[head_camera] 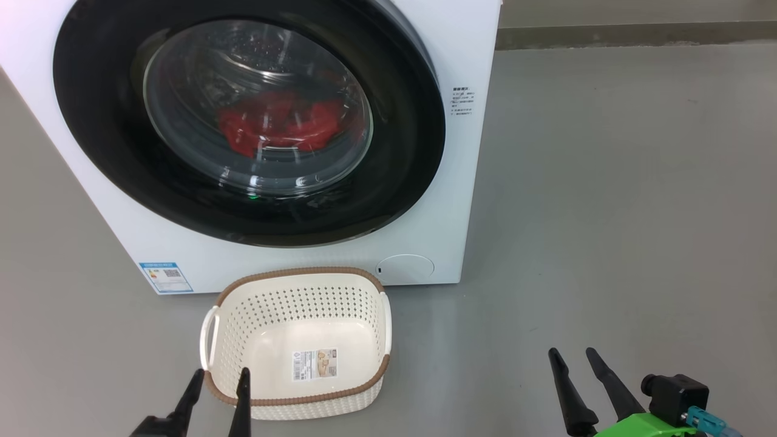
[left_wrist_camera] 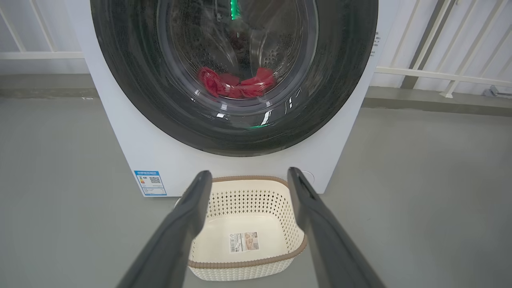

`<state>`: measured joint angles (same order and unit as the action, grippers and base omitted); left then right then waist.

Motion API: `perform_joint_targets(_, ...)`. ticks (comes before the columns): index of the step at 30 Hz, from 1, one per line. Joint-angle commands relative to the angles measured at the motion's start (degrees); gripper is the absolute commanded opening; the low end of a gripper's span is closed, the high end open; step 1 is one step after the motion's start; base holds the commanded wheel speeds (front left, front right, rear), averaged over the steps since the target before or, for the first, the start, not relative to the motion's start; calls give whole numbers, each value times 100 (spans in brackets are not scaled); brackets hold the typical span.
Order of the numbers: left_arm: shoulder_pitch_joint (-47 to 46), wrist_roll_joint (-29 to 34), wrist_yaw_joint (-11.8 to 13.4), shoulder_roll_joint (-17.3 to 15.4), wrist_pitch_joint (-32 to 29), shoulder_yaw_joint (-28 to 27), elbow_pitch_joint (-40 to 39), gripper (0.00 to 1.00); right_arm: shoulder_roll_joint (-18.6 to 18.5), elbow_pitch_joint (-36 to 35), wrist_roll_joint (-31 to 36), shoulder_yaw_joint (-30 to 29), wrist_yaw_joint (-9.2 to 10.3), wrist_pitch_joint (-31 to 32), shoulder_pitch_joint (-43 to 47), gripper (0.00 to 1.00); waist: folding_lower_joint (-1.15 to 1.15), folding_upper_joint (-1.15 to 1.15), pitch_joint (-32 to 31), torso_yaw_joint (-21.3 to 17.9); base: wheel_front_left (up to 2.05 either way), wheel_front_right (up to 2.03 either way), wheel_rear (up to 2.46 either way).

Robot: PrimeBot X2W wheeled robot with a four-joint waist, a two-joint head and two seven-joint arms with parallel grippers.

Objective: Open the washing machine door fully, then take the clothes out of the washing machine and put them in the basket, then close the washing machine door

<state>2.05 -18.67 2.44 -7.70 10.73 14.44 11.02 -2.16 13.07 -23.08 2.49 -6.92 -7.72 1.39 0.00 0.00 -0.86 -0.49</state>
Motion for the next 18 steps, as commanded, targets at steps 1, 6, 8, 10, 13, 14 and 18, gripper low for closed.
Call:
perform_joint_targets(1, -184, 193, 83, -134, 88, -128, -117, 100, -56, -175, 193, 142, -48, -93, -109, 100, 0, 0, 0, -1, 0, 0, 0)
perform_joint_targets(6, -189, 434, 129, -157, 174, -99, -97, 100, -60, -189, 535, 154, -50, -148, -123, 100, 0, 0, -3, -5, 0, 0, 0)
perform_joint_targets(8, -192, 540, 155, -173, 207, -89, -85, 100, -62, -189, 672, 163, -51, -168, -136, 100, 0, 0, -4, -12, 0, 0, 0)
perform_joint_targets(10, -201, 639, 179, -191, 241, -88, -87, 100, -63, -181, 817, 172, -52, -179, -154, 100, 0, 0, -5, -20, 0, 0, 0)
perform_joint_targets(13, -216, 786, 220, -222, 292, -97, -112, 100, -65, -185, 1034, 158, -54, -206, -181, 100, 0, 0, -3, -23, 0, 0, 0)
perform_joint_targets(14, -221, 845, 232, -238, 309, -93, -124, 100, -66, -191, 1103, 145, -54, -220, -183, 100, 0, 0, -2, -22, 0, 0, 0)
perform_joint_targets(18, -226, 1074, 288, -275, 378, -68, -181, 100, -69, -219, 1364, 115, -56, -290, -168, 100, 0, 0, -1, -21, 0, 0, 0)
